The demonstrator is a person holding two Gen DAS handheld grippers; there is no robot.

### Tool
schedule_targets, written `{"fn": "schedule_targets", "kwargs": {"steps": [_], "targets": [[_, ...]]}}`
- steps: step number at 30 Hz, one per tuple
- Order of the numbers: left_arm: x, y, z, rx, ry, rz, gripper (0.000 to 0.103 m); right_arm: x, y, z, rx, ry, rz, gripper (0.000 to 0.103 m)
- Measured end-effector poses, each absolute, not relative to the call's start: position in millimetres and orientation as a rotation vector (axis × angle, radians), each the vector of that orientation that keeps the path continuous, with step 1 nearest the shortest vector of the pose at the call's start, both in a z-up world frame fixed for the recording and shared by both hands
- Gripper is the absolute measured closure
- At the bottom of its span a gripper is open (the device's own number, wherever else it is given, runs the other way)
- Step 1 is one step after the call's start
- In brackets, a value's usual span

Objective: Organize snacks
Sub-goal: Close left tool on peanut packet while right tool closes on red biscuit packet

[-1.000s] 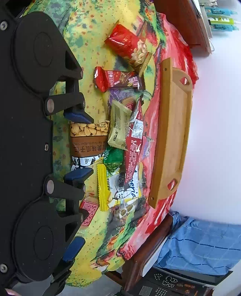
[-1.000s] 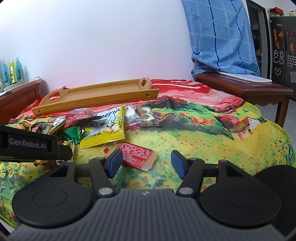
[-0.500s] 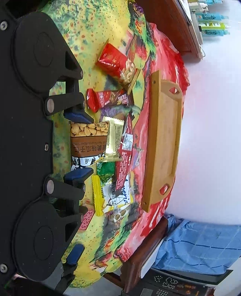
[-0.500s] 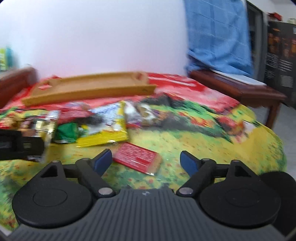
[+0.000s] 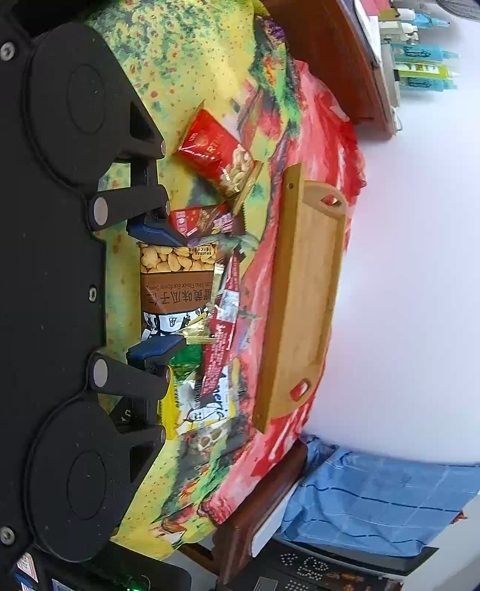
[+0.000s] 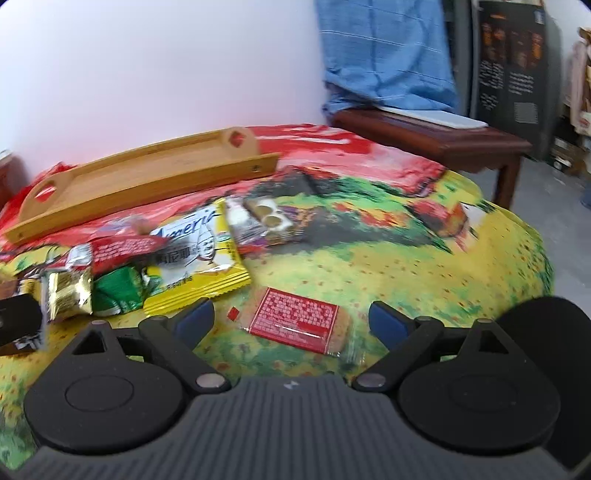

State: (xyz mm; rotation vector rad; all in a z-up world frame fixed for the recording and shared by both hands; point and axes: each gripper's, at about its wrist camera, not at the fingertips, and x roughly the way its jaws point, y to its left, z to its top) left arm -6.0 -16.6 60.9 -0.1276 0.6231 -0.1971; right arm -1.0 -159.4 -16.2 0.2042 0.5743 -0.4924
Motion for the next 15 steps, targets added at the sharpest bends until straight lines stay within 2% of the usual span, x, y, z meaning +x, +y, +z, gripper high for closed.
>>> {"fn": "schedule_targets", "kwargs": {"steps": [6, 11, 15], "targets": [[-3.9, -14.7, 62.2, -0.136, 0.617, -0.200, 0.055, 0.7, -156.5, -22.4, 0.223, 0.583, -0.482, 0.009], [-4.1, -14.5, 64.1, -0.137, 0.600, -0.208, 0.055, -7.9, -158.6, -25.0, 0.217, 0.550, -0.441, 0.026], [-3.0, -15.5, 63.2, -0.137, 0.606, -0.211, 0.055, -14.7, -164.1, -24.8, 0.202, 0.533, -0.391, 0.030]]}}
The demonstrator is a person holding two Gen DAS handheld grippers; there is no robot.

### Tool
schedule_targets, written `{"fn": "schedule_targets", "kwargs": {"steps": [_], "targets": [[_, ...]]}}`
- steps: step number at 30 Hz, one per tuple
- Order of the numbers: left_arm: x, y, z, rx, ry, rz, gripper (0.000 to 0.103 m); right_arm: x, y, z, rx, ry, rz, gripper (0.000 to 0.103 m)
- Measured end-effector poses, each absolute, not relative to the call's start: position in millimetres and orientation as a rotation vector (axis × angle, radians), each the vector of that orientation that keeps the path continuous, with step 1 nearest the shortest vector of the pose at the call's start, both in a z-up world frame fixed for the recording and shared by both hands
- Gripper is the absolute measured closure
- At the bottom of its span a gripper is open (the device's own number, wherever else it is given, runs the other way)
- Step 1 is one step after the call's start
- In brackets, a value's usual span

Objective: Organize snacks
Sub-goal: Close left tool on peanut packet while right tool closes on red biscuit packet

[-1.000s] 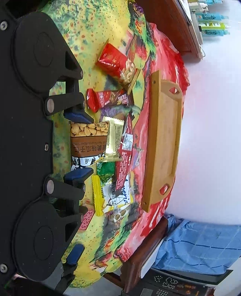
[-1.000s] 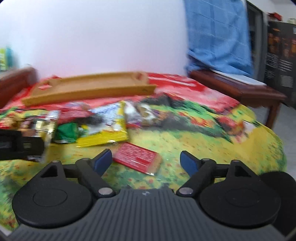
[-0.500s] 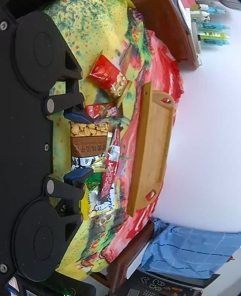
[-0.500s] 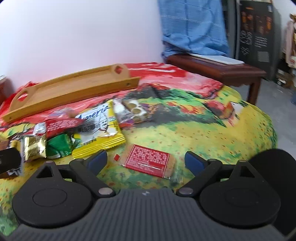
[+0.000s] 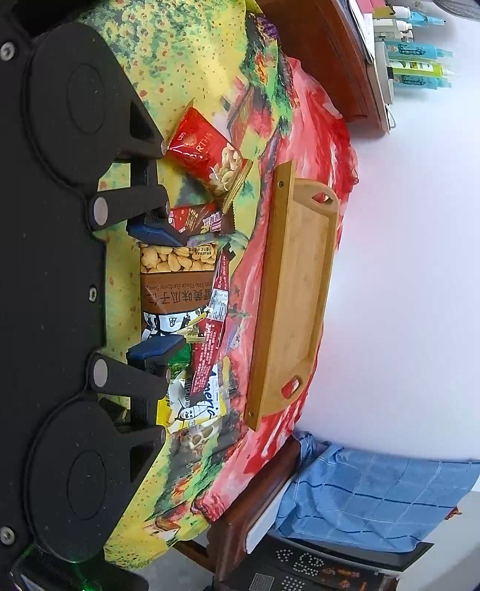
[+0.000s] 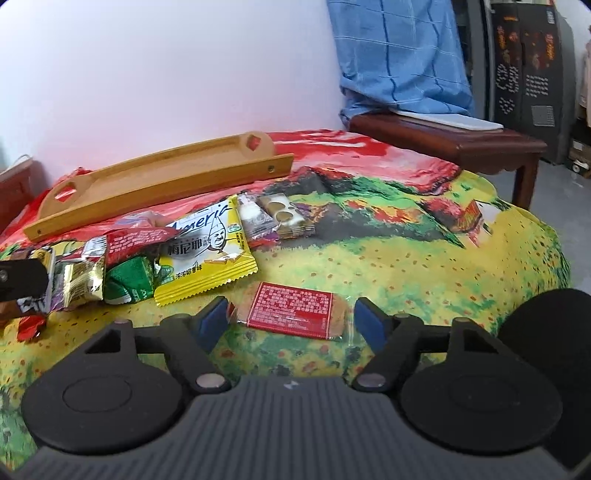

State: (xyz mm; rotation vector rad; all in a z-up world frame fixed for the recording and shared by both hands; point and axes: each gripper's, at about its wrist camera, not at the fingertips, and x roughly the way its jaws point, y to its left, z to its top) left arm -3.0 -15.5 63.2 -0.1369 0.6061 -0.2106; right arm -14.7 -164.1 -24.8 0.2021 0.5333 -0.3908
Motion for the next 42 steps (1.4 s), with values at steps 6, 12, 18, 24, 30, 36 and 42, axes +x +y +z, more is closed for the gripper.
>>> {"fn": "schedule_targets", "kwargs": {"steps": [6, 12, 18, 24, 30, 36, 42], "targets": [[-3.5, -18.1, 63.2, -0.137, 0.603, -0.226, 0.055, -21.3, -171.1, -22.0, 0.215, 0.522, -0.355, 0.034], [-3.4, -18.9, 65.0, -0.135, 0.596, -0.228, 0.055, -24.9, -170.5, -26.1, 0.187, 0.508, -0.297, 0.028], [-3.4, -16.2, 64.9, -0.138, 0.595, -0.222, 0.055, -25.7, -168.6, -24.3, 0.111, 0.472, -0.227, 0.009], [-1.9, -14.8, 62.9, -0.146, 0.600, -0.212, 0.055, -34.2, -174.0, -22.2, 0.237, 0.477, -0.302, 0.000], [-1.5, -11.4, 65.1, -0.159, 0.595, -0.213, 0.055, -24.4, -157.0, -22.0, 0.220, 0.480, -0.337, 0.001], [-0.8, -8.1, 69.5, -0.160, 0.583, -0.208, 0.055, -13.3, -145.7, -31.6, 0.200, 0.476, -0.380, 0.024], [0.6, -5.6, 71.0, -0.158, 0.575, -0.205, 0.055, -18.9, -147.8, -30.8, 0.175, 0.467, -0.369, 0.033]]}}
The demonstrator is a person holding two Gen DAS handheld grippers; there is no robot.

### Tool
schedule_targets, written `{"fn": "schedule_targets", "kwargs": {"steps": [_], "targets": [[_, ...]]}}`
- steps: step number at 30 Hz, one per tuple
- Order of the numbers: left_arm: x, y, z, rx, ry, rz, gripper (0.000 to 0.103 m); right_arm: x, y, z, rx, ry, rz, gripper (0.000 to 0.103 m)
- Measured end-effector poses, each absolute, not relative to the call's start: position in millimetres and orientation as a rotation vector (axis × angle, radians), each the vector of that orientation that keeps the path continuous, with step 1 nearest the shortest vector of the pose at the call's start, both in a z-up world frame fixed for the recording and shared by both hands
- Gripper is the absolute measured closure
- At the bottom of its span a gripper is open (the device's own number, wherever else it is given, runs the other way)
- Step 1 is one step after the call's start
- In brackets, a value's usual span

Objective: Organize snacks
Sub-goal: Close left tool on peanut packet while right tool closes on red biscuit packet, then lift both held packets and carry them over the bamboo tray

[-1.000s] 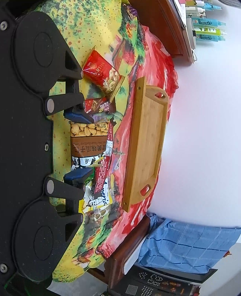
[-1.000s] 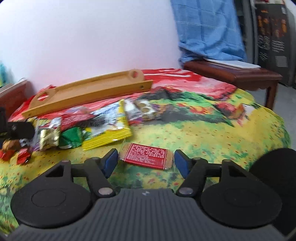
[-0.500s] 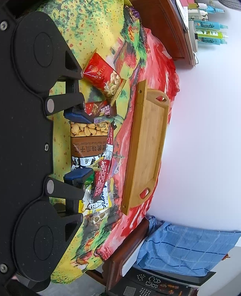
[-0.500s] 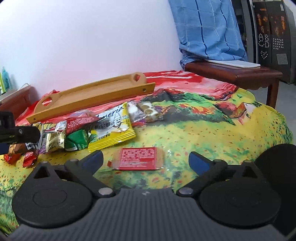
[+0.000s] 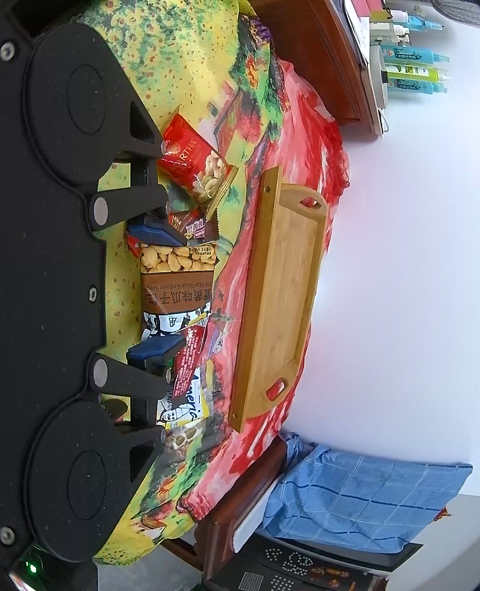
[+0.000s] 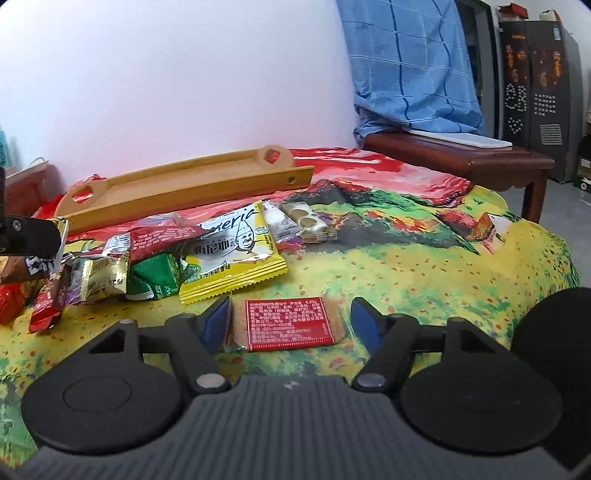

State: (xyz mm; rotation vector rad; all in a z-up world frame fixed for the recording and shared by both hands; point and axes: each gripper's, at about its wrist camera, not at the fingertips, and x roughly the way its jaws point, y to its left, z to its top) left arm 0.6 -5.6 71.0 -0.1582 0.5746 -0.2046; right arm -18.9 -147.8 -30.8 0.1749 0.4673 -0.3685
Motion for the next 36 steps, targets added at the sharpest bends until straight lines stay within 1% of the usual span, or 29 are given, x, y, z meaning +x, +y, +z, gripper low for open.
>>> {"fn": "schedule_targets", "kwargs": {"steps": [4, 6, 7, 9, 10, 11, 12, 13, 14, 16, 18, 20, 21, 23, 25, 29, 36], "targets": [[0.9, -4.7, 71.1, -0.162, 0.574, -0.200, 0.055, -22.6, -153.2, -27.7, 0.186, 0.461, -0.344, 0.034], [0.9, -4.6, 71.1, -0.160, 0.573, -0.202, 0.055, -24.7, -154.1, -25.6, 0.180, 0.455, -0.338, 0.044], [0.8, -4.2, 71.4, -0.160, 0.571, -0.202, 0.055, -26.5, -153.7, -23.4, 0.169, 0.445, -0.331, 0.054], [0.7, -4.3, 72.5, -0.158, 0.567, -0.204, 0.055, -27.6, -151.5, -19.2, 0.141, 0.438, -0.321, 0.052], [1.1, -4.4, 73.2, -0.157, 0.566, -0.203, 0.055, -27.0, -151.2, -18.1, 0.130, 0.442, -0.311, 0.048], [1.6, -4.2, 73.8, -0.158, 0.566, -0.202, 0.055, -26.0, -152.1, -18.4, 0.130, 0.446, -0.302, 0.038], [2.0, -4.2, 74.4, -0.159, 0.564, -0.201, 0.055, -26.4, -153.5, -20.1, 0.132, 0.445, -0.304, 0.034], [1.9, -4.3, 74.8, -0.160, 0.563, -0.201, 0.055, -27.0, -155.4, -22.9, 0.131, 0.442, -0.316, 0.028], [2.1, -4.1, 75.4, -0.161, 0.561, -0.201, 0.055, -27.9, -157.1, -25.1, 0.131, 0.440, -0.329, 0.014], [2.5, -4.3, 75.6, -0.161, 0.562, -0.200, 0.055, -28.9, -161.8, -28.8, 0.142, 0.440, -0.368, 0.002], [3.0, -4.8, 74.9, -0.160, 0.566, -0.201, 0.055, -29.7, -167.9, -31.8, 0.171, 0.449, -0.372, 0.003], [3.5, -5.8, 73.8, -0.157, 0.570, -0.203, 0.055, -28.2, -170.4, -34.9, 0.182, 0.471, -0.357, 0.014], [3.8, -6.1, 73.6, -0.157, 0.572, -0.203, 0.055, -27.7, -169.9, -36.1, 0.175, 0.475, -0.351, 0.017], [4.5, -6.0, 73.5, -0.162, 0.574, -0.203, 0.055, -28.2, -166.7, -36.8, 0.148, 0.471, -0.334, 0.027], [4.8, -6.0, 73.4, -0.161, 0.575, -0.202, 0.055, -29.0, -163.8, -36.6, 0.130, 0.466, -0.325, 0.032], [5.3, -5.5, 74.1, -0.159, 0.570, -0.204, 0.055, -29.9, -163.4, -34.6, 0.139, 0.460, -0.313, 0.035], [5.5, -5.5, 76.8, -0.160, 0.561, -0.205, 0.055, -37.5, -166.5, -24.8, 0.159, 0.435, -0.312, 0.035]]}}
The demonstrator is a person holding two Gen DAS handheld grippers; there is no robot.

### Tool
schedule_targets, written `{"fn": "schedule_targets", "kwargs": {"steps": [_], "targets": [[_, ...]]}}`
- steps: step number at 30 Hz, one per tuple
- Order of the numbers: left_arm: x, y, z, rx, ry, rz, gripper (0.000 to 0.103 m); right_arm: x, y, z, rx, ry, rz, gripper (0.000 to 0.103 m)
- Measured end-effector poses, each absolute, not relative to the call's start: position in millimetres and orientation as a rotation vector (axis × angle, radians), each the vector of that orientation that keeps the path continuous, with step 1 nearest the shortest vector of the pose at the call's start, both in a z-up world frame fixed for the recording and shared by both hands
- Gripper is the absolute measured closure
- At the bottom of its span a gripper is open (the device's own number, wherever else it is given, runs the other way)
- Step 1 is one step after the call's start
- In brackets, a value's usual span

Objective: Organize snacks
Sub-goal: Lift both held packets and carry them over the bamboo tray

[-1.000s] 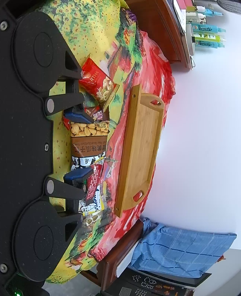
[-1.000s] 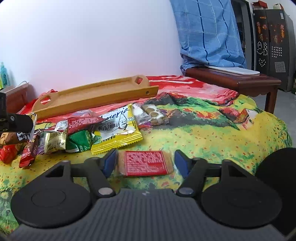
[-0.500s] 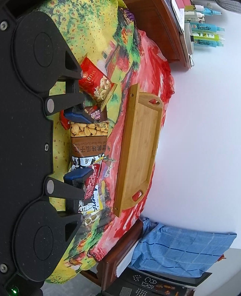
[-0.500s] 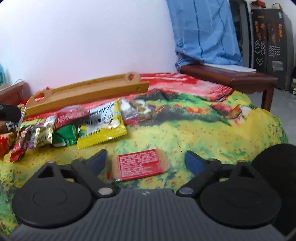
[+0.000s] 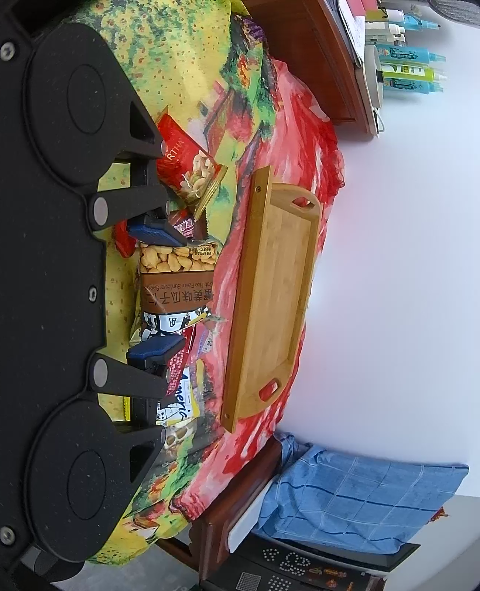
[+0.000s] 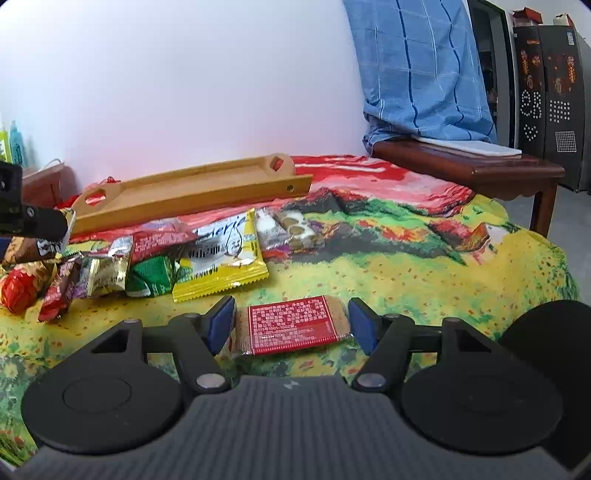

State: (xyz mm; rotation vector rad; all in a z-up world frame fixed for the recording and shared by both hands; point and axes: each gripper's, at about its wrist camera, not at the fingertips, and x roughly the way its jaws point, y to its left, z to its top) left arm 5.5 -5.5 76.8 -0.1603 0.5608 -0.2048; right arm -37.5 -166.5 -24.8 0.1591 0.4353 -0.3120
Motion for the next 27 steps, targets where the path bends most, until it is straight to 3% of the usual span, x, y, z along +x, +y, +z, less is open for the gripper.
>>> {"fn": "schedule_targets", "kwargs": {"steps": [11, 27], "targets": [[25.4, -8.9, 96.5, -0.154, 0.567, -0.203, 0.055, -26.2, -182.0, 23.3, 0.162, 0.340, -0.285, 0.035], [134.8, -8.3, 148.0, -0.217, 0.601, -0.199, 0.055, 101.0, -211.8, 92.4, 0.159, 0.299, -0.089, 0.035]]}}
